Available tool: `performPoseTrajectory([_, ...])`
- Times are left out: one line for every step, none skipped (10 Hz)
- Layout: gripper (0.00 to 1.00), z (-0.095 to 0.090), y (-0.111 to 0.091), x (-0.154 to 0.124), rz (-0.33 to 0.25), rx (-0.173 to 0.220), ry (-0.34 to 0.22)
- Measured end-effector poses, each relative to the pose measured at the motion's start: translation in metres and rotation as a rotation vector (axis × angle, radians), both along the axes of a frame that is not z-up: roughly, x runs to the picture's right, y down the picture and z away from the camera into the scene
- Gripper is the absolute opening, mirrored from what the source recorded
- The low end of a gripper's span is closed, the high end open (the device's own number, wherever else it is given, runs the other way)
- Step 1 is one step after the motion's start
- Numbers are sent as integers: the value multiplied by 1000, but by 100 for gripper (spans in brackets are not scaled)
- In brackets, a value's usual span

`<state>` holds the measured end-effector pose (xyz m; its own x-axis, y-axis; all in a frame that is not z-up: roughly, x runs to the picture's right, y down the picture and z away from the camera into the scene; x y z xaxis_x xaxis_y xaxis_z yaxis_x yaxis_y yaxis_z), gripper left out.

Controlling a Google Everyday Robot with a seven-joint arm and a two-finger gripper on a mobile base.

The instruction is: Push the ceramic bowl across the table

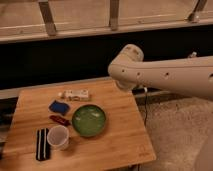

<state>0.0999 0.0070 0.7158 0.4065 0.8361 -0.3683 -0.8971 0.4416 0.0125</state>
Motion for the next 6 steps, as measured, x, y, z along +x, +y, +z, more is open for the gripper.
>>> performPoseTrajectory([1, 10, 11, -12, -49, -36, 1])
performPoseTrajectory([0, 19, 22, -14, -77, -75, 11])
performPoseTrajectory([0, 27, 32, -17, -99, -110, 18])
performPoseTrajectory([0, 29, 34, -17, -103, -118, 19])
performPoseTrajectory([0, 29, 34, -16, -102, -117, 20])
performPoseTrajectory([0, 29, 34, -15, -101, -118, 21])
